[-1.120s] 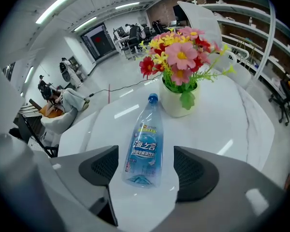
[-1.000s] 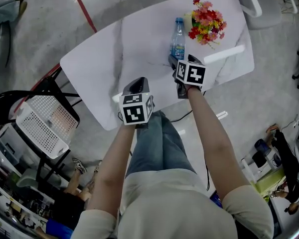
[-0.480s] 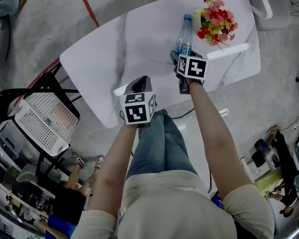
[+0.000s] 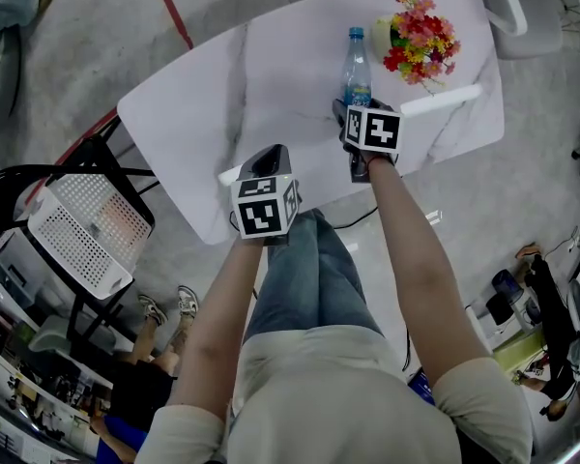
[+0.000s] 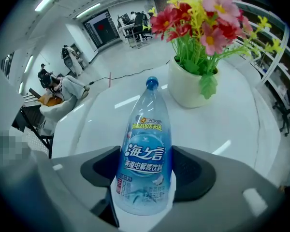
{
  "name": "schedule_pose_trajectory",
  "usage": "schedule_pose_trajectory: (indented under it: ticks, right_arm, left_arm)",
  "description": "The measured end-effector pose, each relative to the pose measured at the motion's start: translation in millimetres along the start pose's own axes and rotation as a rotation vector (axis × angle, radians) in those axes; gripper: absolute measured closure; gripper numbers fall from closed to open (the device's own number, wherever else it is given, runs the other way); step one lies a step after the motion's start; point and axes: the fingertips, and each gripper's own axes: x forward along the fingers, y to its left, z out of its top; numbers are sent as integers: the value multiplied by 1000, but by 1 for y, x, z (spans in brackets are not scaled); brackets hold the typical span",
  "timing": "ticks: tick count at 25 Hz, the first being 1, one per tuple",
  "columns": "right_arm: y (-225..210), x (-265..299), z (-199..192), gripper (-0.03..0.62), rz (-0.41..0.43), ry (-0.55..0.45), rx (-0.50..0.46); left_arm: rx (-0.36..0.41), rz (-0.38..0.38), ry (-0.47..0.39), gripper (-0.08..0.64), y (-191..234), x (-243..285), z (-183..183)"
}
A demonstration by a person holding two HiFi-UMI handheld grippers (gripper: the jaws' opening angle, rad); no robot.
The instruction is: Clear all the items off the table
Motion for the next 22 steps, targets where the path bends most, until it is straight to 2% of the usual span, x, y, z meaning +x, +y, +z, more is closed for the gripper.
schedule_pose_trajectory:
  ticks: [11,22]
  right_arm:
    - [28,-61,-11,267,45,-74,-66]
    - [62,-129,-30,268,93,-147,-115]
  left_arm:
    - [-7,4,-52,552,-9,-39,1]
    - [-40,37,-108,552,-10,-93,-30]
